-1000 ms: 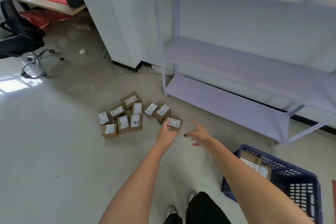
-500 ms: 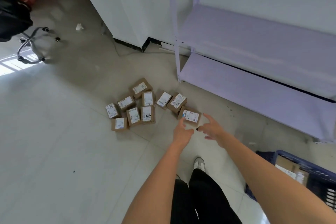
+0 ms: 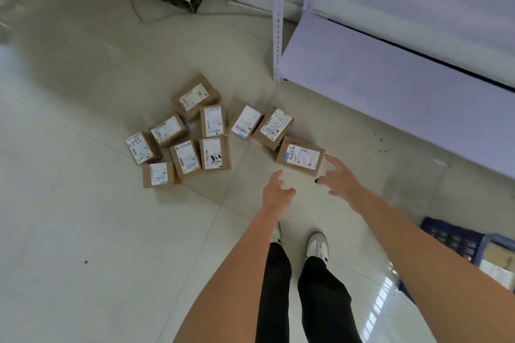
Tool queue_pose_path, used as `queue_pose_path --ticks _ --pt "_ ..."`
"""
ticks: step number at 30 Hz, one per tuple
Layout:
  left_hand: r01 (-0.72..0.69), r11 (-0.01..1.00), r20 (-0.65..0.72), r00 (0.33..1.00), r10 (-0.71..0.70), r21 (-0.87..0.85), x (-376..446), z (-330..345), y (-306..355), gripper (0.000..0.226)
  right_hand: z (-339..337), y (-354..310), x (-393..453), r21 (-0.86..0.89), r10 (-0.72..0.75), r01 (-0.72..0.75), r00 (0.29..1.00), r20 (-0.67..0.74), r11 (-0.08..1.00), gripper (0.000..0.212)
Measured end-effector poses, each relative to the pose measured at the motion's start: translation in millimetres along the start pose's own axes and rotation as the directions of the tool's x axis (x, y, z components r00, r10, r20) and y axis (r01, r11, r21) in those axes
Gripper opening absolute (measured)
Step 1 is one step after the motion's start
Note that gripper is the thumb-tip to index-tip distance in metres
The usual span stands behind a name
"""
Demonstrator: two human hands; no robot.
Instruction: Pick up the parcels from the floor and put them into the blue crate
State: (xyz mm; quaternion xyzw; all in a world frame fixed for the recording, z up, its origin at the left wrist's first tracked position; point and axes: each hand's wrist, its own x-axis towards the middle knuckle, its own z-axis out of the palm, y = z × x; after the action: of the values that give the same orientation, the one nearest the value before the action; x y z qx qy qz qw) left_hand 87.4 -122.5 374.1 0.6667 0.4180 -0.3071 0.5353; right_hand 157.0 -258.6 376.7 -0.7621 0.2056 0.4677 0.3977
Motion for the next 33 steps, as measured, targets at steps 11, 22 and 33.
queue_pose_path --ticks 11,22,33 --pt "0.119 0.991 -0.19 0.974 -0.128 -0.053 268.2 55.6 -85.1 0.07 57.9 58.3 274.5 -0.196 -0.14 0.115 0.983 -0.119 0.974 0.056" --pt "0.239 0.682 0.067 0.961 -0.268 -0.691 341.1 113.1 -110.7 0.047 48.0 91.0 370.1 -0.767 -0.235 0.152 0.972 0.002 0.623 0.06" --pt "0.119 0.869 -0.061 0.984 -0.168 -0.481 203.5 60.9 -31.5 0.026 26.2 67.4 203.6 -0.392 -0.201 0.167 0.979 -0.046 0.905 0.07"
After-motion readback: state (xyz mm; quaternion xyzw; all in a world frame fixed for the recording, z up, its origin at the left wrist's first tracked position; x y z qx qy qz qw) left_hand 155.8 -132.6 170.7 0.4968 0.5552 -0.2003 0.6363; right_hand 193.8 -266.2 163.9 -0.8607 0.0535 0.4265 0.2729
